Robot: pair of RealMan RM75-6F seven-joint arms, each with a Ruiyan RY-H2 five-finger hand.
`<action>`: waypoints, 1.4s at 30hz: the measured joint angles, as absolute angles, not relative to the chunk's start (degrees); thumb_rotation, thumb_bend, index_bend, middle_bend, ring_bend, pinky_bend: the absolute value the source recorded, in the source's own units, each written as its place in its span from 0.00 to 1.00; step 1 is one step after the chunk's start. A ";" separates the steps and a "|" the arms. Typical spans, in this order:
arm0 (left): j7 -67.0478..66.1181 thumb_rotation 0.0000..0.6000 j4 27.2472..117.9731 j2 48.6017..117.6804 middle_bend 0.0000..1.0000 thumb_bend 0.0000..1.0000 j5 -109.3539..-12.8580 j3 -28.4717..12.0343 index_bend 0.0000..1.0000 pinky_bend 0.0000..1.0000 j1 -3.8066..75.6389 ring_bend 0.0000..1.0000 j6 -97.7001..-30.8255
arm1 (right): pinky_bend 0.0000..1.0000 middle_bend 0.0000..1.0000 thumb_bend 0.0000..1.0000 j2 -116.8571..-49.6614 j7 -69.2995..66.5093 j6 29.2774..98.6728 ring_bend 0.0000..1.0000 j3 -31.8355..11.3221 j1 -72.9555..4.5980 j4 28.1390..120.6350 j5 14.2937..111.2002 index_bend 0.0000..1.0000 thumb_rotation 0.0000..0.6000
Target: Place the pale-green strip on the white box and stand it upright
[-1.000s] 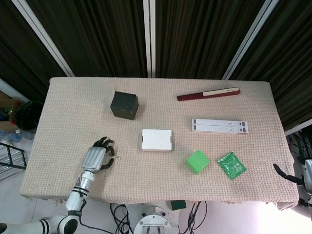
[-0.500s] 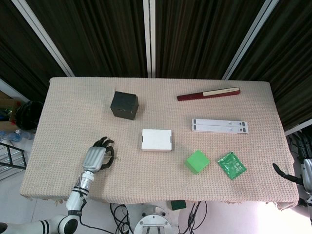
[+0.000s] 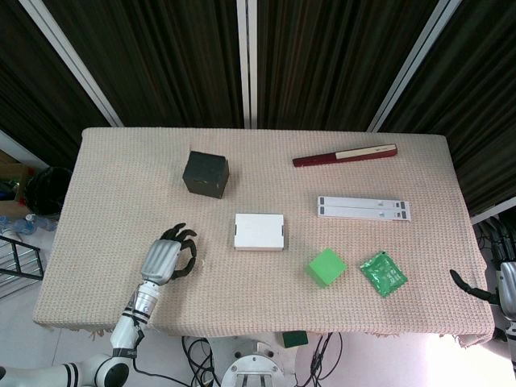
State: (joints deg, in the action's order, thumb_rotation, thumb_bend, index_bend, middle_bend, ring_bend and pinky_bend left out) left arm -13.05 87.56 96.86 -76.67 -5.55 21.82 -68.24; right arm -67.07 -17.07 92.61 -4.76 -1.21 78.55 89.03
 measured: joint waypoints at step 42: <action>-31.01 1.00 84.14 108.27 0.25 0.42 -56.82 -17.31 0.60 0.20 46.50 0.10 -57.77 | 0.00 0.00 0.19 -67.22 -22.02 93.09 0.00 -5.59 0.26 74.24 86.67 0.00 0.74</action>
State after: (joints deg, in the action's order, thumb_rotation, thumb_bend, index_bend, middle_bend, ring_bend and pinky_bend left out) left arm -31.01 84.14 108.27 -56.82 -17.31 46.50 -57.77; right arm -67.22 -22.02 93.09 -5.59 0.26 74.24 86.67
